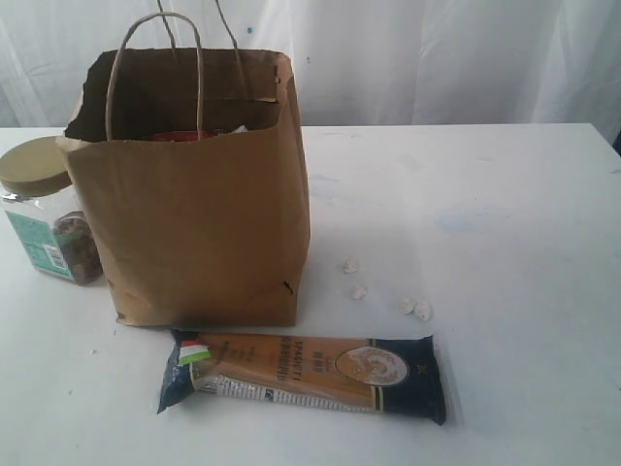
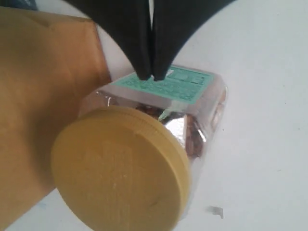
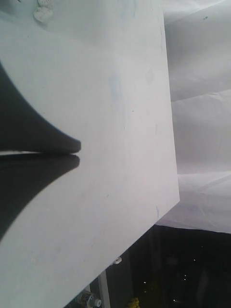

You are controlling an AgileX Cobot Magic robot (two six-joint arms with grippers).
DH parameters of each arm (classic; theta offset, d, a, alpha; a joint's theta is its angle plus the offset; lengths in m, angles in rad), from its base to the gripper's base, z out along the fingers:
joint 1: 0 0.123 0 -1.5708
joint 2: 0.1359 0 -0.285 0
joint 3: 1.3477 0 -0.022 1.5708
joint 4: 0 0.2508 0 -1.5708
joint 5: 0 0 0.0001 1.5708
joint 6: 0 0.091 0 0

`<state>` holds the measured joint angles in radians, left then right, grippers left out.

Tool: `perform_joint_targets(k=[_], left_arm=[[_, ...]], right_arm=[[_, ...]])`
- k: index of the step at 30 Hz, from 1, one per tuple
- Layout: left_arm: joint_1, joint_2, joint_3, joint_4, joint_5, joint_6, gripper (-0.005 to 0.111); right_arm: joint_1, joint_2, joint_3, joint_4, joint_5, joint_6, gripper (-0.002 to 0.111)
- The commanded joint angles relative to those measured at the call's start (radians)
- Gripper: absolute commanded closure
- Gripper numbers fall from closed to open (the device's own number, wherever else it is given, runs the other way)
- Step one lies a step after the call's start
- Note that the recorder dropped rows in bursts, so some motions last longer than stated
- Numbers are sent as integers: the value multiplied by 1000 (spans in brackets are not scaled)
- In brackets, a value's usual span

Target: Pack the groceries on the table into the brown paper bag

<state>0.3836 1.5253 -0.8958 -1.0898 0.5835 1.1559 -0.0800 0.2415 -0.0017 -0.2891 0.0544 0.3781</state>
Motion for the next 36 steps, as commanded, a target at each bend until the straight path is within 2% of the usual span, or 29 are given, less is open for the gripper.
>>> perform_joint_targets(k=[1, 4, 10, 13, 18, 21, 25, 27, 30, 32, 34, 36], left_arm=[[-149, -151, 180, -222, -315, 238, 107], [-255, -234, 253, -413, -431, 422, 107], [-387, -305, 360, -457, -460, 436, 107], [-412, -307, 412, -481, -561, 401, 107], [-416, -307, 444, -485, -760, 298, 107], [-416, -307, 444, -499, -765, 202, 107], [-416, -301, 444, -646, -805, 104, 107], [-416, -284, 444, -655, -840, 56, 107], [-369, -252, 444, -655, -835, -108, 107], [-305, -236, 444, -655, -797, -344, 107], [-241, -235, 445, -655, -772, -676, 107], [-204, -245, 445, -655, -775, -918, 107]], right_arm=[[0, -6, 2, 2, 1, -1, 108], [0, -6, 2, 2, 1, -1, 108], [0, -6, 2, 2, 1, -1, 108], [0, -6, 2, 2, 1, -1, 108], [0, -6, 2, 2, 1, -1, 108], [0, -6, 2, 2, 1, -1, 108], [0, -6, 2, 2, 1, -1, 108], [0, -6, 2, 2, 1, -1, 108], [0, -6, 2, 2, 1, -1, 108], [0, -6, 2, 2, 1, -1, 108], [0, -6, 2, 2, 1, -1, 108], [0, -6, 2, 2, 1, -1, 108]])
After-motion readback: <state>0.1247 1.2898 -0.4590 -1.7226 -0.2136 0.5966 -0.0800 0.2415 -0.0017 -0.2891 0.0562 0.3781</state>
